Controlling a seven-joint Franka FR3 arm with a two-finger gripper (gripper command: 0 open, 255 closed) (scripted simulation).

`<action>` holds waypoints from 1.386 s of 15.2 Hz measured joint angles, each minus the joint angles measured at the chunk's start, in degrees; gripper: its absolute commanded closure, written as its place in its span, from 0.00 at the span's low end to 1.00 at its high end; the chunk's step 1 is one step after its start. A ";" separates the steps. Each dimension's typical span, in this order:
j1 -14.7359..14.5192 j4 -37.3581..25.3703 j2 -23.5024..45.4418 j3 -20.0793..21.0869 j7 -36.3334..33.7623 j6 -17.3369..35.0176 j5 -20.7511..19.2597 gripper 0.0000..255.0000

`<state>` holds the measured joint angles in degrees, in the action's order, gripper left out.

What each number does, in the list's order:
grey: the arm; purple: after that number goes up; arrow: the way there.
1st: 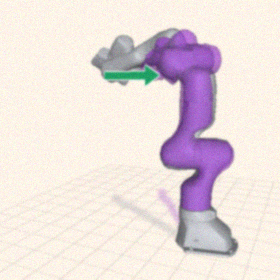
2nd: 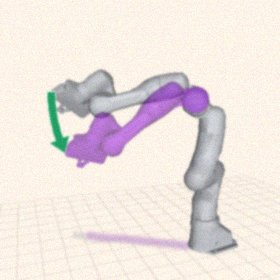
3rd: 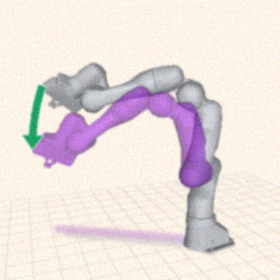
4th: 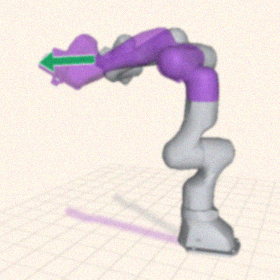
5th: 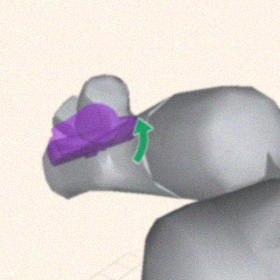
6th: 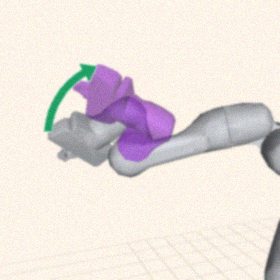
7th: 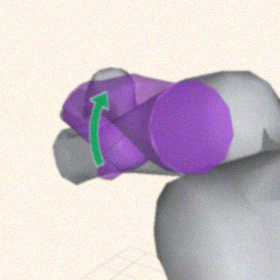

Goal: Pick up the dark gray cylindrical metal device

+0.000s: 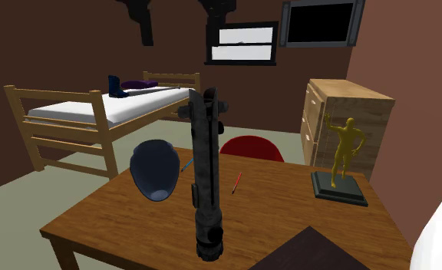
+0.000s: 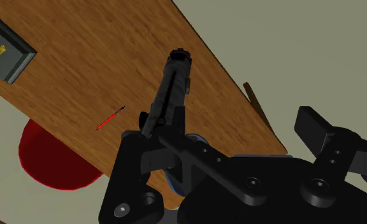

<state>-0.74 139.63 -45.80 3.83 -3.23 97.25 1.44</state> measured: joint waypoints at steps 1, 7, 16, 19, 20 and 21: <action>0.00 0.00 0.00 0.00 0.00 0.00 0.00 0.00; -3.22 -0.47 6.84 -7.85 20.60 5.22 -6.12 0.00; -8.90 -7.47 23.42 -17.77 53.26 14.37 -11.62 0.00; -9.10 -6.26 24.49 -18.11 54.22 16.64 -11.77 0.00; -9.07 -5.79 24.78 -18.26 54.34 17.41 -11.82 0.00; -9.10 -5.16 25.11 -18.31 54.28 18.36 -11.84 0.00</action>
<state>-9.84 134.48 -20.69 -14.48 51.04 115.61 -10.40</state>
